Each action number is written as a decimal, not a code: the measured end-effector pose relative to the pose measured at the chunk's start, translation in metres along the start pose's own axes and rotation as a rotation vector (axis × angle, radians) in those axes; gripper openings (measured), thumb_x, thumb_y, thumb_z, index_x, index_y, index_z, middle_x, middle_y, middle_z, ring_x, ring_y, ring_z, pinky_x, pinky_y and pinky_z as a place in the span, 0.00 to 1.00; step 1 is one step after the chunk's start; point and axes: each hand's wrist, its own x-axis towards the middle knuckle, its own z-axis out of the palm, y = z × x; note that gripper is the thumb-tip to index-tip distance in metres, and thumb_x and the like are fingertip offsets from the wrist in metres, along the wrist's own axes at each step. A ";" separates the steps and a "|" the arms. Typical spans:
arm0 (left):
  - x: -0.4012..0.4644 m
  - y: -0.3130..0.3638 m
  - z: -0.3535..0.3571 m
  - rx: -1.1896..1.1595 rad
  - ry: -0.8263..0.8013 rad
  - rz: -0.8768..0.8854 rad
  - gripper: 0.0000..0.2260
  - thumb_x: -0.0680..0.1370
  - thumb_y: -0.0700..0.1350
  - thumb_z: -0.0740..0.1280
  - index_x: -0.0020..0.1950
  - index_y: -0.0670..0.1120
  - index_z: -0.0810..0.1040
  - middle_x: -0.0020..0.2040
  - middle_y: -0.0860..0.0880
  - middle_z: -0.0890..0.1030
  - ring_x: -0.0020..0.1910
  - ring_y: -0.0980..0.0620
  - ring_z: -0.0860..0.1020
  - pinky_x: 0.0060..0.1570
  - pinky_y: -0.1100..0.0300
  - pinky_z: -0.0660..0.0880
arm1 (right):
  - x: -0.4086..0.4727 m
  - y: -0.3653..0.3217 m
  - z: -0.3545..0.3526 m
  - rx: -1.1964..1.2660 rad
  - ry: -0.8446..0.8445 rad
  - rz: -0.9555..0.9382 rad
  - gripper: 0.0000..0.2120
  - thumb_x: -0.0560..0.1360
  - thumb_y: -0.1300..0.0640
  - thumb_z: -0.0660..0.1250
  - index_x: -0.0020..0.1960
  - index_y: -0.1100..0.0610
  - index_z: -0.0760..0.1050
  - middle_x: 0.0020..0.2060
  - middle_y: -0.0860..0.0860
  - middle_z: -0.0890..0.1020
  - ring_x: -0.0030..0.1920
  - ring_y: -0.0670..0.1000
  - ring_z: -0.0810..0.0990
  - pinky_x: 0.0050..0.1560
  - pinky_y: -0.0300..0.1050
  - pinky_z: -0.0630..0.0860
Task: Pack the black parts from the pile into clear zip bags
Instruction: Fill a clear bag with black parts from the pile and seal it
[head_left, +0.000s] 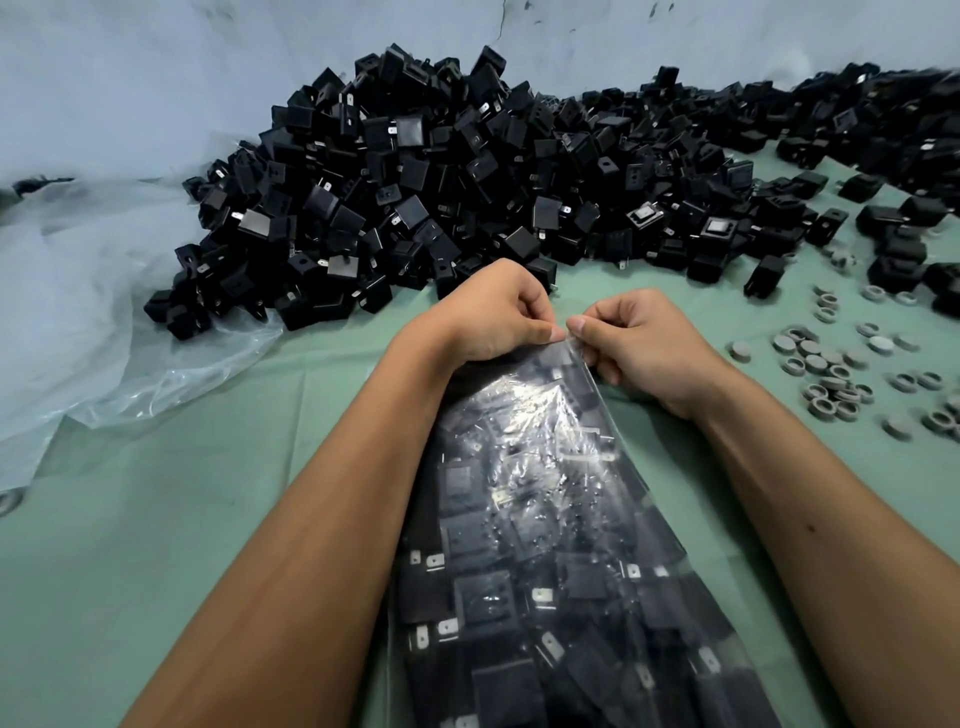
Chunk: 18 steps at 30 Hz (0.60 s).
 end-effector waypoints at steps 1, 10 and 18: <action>0.000 0.002 -0.001 0.013 -0.019 0.008 0.07 0.76 0.44 0.77 0.42 0.41 0.83 0.33 0.43 0.83 0.27 0.56 0.76 0.29 0.66 0.71 | 0.001 0.001 -0.001 -0.003 0.004 0.002 0.18 0.83 0.58 0.67 0.34 0.59 0.77 0.18 0.48 0.73 0.16 0.42 0.64 0.18 0.32 0.59; -0.001 0.007 -0.002 -0.045 -0.089 0.026 0.04 0.77 0.37 0.74 0.45 0.40 0.80 0.31 0.49 0.82 0.27 0.57 0.78 0.29 0.64 0.74 | 0.005 0.008 -0.003 -0.099 0.073 -0.022 0.10 0.80 0.55 0.72 0.42 0.58 0.83 0.23 0.51 0.78 0.22 0.46 0.72 0.23 0.35 0.67; 0.014 0.010 -0.012 -0.033 -0.263 -0.057 0.04 0.78 0.38 0.74 0.51 0.41 0.83 0.36 0.52 0.84 0.36 0.59 0.80 0.42 0.66 0.77 | 0.003 0.007 -0.006 -0.043 0.044 -0.012 0.11 0.79 0.55 0.73 0.40 0.59 0.83 0.20 0.50 0.74 0.18 0.44 0.63 0.20 0.33 0.58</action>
